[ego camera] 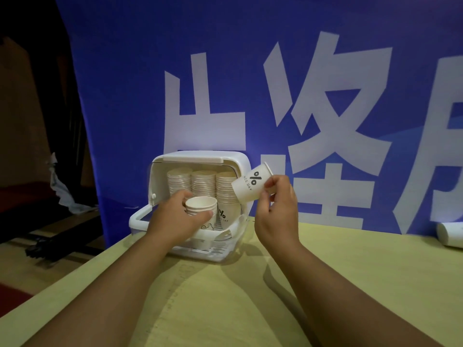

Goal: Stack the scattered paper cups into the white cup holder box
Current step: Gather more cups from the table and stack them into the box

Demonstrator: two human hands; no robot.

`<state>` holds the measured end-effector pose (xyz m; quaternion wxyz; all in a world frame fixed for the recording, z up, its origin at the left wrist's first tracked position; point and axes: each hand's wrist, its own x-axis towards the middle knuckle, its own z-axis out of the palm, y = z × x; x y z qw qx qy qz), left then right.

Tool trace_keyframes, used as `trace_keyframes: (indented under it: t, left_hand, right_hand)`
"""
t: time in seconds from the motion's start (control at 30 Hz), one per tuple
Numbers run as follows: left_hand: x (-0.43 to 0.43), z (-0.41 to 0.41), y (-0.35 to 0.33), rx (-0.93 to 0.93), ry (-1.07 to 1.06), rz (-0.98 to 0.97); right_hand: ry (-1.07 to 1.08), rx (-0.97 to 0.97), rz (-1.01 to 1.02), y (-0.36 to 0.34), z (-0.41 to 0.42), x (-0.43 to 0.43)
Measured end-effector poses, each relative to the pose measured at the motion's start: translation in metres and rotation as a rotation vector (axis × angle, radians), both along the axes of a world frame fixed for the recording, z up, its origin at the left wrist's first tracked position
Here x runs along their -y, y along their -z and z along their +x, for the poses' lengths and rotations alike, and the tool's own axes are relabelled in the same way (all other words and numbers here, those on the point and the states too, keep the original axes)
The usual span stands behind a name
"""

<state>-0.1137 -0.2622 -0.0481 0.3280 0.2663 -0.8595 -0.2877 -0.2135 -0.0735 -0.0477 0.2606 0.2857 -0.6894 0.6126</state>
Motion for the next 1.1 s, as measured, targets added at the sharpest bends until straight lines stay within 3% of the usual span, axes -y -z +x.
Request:
trace_keyframes:
  t: [0.27,0.6,0.83,0.97,1.1]
  left_hand:
    - [-0.015,0.005,0.001,-0.071,0.183,0.004]
    - [-0.015,0.006,0.006,-0.123,0.218,0.033]
    - [-0.014,0.006,0.007,-0.160,0.246,0.033]
    - [-0.013,0.006,0.008,-0.148,0.264,0.016]
    - [-0.010,0.006,0.010,-0.085,0.198,-0.029]
  right_hand:
    - [-0.135,-0.011,0.190,-0.032,0.017,0.003]
    - [-0.180,-0.124,0.494,-0.023,0.020,0.008]
    - [-0.218,-0.100,0.573,-0.021,0.027,0.007]
    - [-0.270,-0.093,0.799,-0.011,0.022,0.007]
    - [-0.295,-0.092,0.890,-0.006,0.024,0.006]
